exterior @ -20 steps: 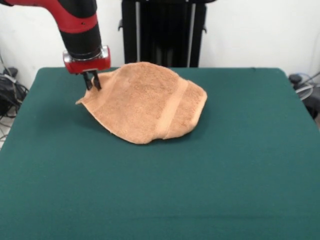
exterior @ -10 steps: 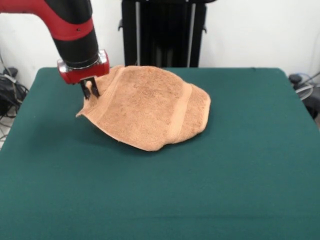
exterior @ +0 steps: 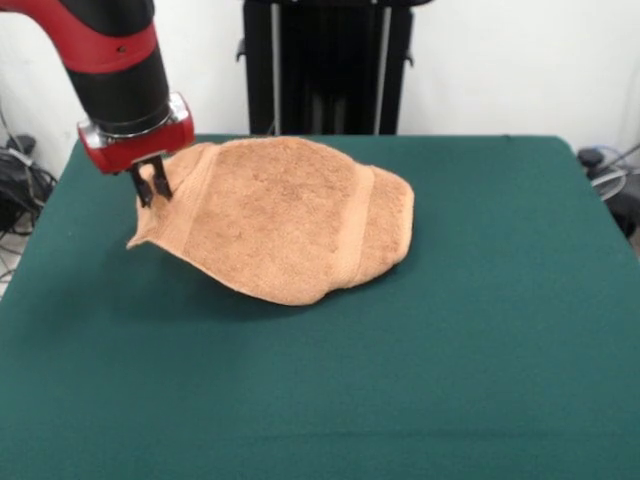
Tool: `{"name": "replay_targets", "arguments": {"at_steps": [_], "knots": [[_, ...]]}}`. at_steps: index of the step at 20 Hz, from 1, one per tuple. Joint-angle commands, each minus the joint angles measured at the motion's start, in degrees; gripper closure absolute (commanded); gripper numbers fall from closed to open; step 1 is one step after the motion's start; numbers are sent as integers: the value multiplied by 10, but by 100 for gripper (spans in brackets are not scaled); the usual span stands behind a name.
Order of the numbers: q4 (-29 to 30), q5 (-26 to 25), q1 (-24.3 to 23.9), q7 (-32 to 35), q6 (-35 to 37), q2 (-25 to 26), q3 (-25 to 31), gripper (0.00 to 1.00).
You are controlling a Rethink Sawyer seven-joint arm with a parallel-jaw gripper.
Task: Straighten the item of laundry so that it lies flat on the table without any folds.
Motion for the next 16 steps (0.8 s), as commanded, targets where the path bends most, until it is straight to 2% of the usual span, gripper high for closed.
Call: {"name": "replay_targets", "arguments": {"at_steps": [1, 11, 16], "knots": [[-56, -15, 4, -125, 43, 11, 49, 100], [-88, -12, 7, -147, 45, 35, 58, 100], [-82, -10, 5, -146, 44, 35, 62, 100]]}}
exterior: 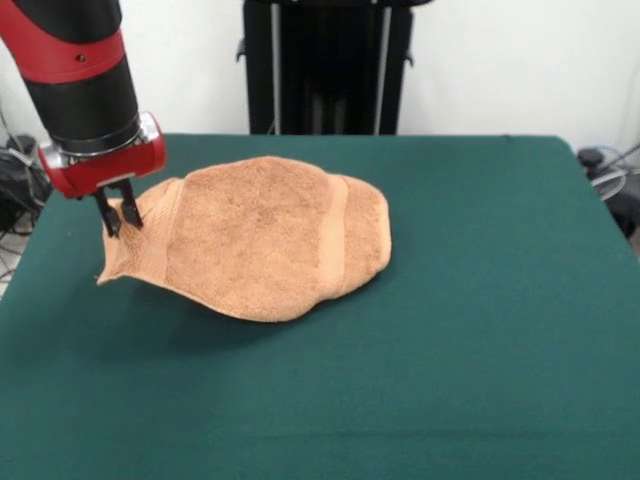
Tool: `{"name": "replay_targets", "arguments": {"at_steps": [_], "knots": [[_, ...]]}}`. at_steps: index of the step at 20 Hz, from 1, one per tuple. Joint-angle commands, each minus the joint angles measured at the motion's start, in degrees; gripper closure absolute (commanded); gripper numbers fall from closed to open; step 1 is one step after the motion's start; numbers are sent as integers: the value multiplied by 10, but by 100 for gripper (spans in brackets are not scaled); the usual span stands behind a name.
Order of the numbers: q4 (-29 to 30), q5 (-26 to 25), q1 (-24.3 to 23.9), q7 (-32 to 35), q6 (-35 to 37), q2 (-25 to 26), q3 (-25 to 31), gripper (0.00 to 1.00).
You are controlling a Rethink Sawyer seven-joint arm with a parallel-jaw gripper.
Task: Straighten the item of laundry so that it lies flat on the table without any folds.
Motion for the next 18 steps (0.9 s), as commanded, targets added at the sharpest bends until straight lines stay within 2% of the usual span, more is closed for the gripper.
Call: {"name": "replay_targets", "arguments": {"at_steps": [1, 18], "knots": [[-17, -9, 5, -122, 43, 14, 44, 100], [-19, -2, 4, -132, 52, 20, 53, 100]]}}
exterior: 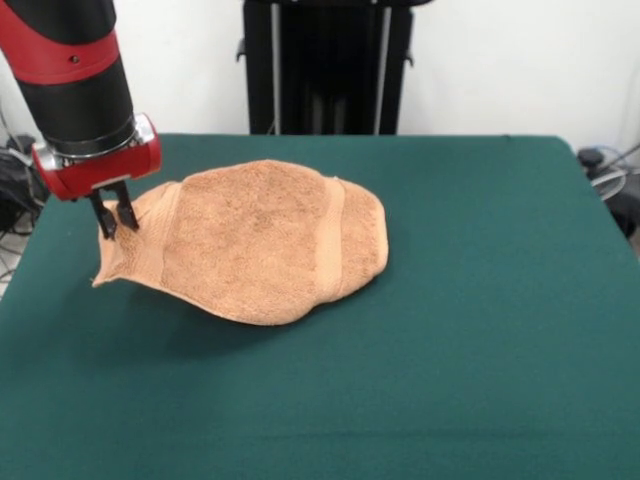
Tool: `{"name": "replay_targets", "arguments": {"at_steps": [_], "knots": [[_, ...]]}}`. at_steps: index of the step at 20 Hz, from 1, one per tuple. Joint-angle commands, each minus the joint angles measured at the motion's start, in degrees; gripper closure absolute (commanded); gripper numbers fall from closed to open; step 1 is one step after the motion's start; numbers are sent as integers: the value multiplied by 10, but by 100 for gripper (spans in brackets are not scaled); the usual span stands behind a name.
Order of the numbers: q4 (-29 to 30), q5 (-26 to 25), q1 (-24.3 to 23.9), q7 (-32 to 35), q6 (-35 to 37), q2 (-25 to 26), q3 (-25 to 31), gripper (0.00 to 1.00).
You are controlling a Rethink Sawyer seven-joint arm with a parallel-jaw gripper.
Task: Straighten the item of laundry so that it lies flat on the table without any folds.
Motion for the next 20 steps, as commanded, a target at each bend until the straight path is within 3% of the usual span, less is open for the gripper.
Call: {"name": "replay_targets", "arguments": {"at_steps": [1, 2, 3, 15, 20], "knots": [[-11, -1, 2, -132, 43, 20, 52, 100], [-10, -2, 1, -132, 41, 19, 53, 100], [-10, -3, 1, -130, 40, 20, 55, 0], [1, -8, -5, -116, 23, 20, 63, 0], [63, -1, -26, -68, -21, 4, 61, 0]]}}
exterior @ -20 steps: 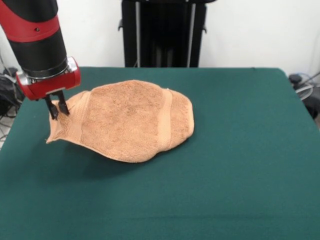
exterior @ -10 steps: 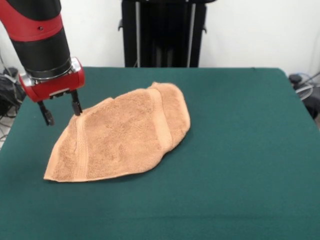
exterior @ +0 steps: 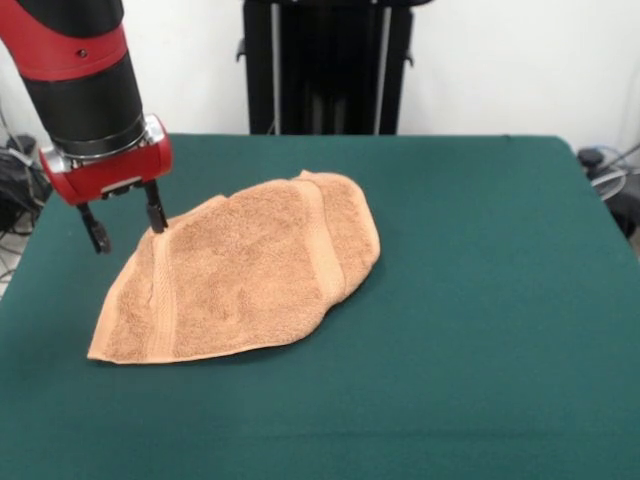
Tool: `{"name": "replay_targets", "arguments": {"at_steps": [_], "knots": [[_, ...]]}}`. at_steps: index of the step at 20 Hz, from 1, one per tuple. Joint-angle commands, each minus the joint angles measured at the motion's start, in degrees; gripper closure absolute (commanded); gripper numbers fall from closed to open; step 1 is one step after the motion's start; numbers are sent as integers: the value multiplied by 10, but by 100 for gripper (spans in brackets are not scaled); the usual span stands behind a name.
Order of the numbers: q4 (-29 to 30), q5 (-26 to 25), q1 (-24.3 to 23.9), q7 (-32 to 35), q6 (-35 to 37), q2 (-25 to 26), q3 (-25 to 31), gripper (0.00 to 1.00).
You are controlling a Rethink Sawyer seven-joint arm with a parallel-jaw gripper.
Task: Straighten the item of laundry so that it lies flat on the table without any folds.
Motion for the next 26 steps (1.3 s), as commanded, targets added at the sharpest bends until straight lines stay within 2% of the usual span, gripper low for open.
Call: {"name": "replay_targets", "arguments": {"at_steps": [1, 4, 8, 15, 26], "knots": [[72, -4, -17, -54, -25, -1, 22, 0], [127, -16, -23, -8, -71, -13, 6, 0], [183, -5, -20, 48, -84, -50, -8, 0], [255, 11, -12, 107, -132, -94, -24, 0], [321, 28, 7, 162, -215, -107, -69, 0]]}}
